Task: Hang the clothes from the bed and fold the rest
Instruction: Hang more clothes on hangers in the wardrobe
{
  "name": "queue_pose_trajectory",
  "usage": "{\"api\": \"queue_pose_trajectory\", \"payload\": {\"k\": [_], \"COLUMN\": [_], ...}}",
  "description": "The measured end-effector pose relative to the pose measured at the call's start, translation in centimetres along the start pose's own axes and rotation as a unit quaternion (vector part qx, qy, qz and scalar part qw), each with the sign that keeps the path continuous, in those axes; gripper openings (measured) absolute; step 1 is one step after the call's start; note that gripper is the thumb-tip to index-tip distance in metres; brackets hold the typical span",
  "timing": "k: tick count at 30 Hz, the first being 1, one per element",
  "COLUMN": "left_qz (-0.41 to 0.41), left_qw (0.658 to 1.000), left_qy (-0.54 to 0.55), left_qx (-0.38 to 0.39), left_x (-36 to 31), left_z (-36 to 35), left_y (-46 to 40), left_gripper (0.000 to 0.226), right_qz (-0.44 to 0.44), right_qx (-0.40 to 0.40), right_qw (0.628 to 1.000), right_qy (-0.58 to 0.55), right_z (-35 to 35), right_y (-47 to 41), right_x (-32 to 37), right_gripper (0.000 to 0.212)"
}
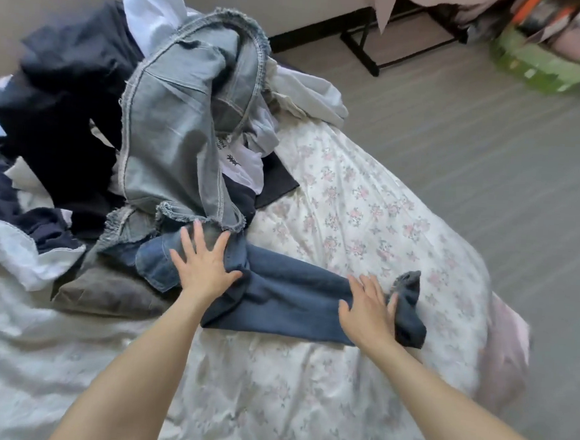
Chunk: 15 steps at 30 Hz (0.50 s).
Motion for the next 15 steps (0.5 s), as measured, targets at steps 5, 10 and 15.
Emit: {"api": "queue_pose_trajectory", "payload": {"k": [5, 10, 15], "left_qz": [-0.114, -0.141, -0.282], "left_qw": [0.991, 0.95, 0.905], "left_qy": [-0.059, 0.224, 0.288], "left_qx": [-0.04, -0.165, -0.139], "left_x": [-0.8, -2.8, -10.0], "left_z": [1.0, 3.8, 4.2], "left_y": [-2.2, 3.4, 11.2], "left_gripper": [0.021, 0.014, 0.01], "right_qz": [0.079, -0.072, -0.021], "right_qx": [0.082, 0.234, 0.412], "right_qw": [0.977, 0.84, 0.8], "right_qy": [-0.18, -0.485, -0.435], "right_z": [-2.2, -2.0, -1.6], "right_y": [-0.2, -0.9, 1.2], "right_x": [4.9, 6.5, 9.7], "right_gripper": [0.05, 0.033, 0.059]}}
Point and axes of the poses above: each hand's wrist, its own y-axis away from the middle knuckle, its own z-axis out of the back of the hand, x = y × z, the point moved 7 cm from there along -y, towards the middle knuckle, and after that the axes turned 12 degrees about -z, right-handed, at the moved point
